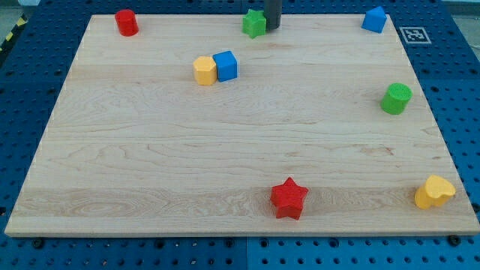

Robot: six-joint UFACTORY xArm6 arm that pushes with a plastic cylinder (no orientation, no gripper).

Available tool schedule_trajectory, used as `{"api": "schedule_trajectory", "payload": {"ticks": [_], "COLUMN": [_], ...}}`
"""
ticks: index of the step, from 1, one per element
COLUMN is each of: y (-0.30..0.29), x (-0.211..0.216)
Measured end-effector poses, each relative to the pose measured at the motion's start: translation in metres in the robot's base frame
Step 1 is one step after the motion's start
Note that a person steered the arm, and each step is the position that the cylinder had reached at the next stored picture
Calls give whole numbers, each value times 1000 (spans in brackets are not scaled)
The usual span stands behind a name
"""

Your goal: Move the green star slightly left

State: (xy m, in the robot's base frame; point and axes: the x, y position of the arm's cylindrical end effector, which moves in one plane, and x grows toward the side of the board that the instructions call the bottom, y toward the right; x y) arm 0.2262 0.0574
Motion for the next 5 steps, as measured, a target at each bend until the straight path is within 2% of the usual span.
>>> {"api": "schedule_trajectory", "payload": {"ticks": [5], "y": [-21], "x": [8]}}
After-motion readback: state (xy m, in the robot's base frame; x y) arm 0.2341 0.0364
